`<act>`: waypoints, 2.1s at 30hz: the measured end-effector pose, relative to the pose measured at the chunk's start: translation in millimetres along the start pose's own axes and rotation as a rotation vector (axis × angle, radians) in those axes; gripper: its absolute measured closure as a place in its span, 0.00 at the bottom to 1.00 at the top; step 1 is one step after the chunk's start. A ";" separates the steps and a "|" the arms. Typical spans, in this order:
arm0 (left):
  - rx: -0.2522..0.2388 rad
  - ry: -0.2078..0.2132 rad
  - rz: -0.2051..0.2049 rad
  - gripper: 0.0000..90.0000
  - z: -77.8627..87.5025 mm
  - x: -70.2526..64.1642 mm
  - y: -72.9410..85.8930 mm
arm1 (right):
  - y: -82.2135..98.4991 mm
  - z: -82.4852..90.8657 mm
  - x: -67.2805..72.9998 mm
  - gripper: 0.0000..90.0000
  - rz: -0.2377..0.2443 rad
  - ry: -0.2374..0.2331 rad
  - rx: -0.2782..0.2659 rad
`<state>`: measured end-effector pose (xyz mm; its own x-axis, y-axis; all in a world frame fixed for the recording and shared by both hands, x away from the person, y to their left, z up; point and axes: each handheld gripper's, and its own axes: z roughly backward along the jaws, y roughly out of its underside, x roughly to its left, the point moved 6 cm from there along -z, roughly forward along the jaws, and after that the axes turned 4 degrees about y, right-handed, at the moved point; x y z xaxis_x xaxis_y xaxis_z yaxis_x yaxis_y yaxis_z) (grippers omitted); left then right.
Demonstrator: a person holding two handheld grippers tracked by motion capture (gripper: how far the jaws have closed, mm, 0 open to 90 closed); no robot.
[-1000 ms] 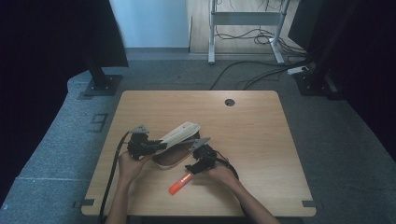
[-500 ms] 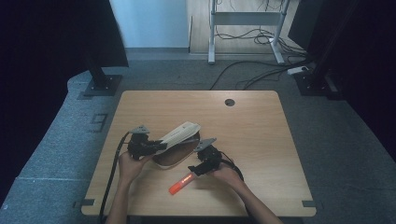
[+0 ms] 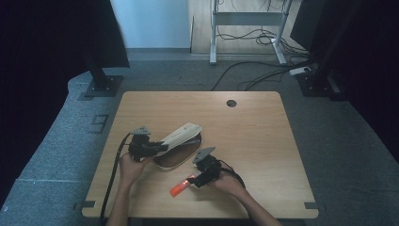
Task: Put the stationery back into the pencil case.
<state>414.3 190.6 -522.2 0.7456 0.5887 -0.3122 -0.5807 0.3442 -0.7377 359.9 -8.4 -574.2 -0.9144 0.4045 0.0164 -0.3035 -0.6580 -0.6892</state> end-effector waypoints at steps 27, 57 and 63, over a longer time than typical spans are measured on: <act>0.005 0.003 0.000 0.83 0.4 0.1 0.4 | -4.0 -16.4 22.4 0.44 0.155 -0.086 0.046; 0.004 0.004 0.003 0.83 0.5 0.3 0.5 | -9.2 -0.8 24.1 0.72 0.151 -0.097 0.004; 0.001 0.001 0.001 0.84 0.5 0.0 0.3 | -14.0 9.5 17.2 0.72 0.132 -0.075 -0.026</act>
<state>413.9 191.1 -522.2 0.7453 0.5886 -0.3132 -0.5818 0.3447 -0.7367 345.9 1.7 -557.4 -0.9635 0.2668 -0.0220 -0.1736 -0.6852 -0.7074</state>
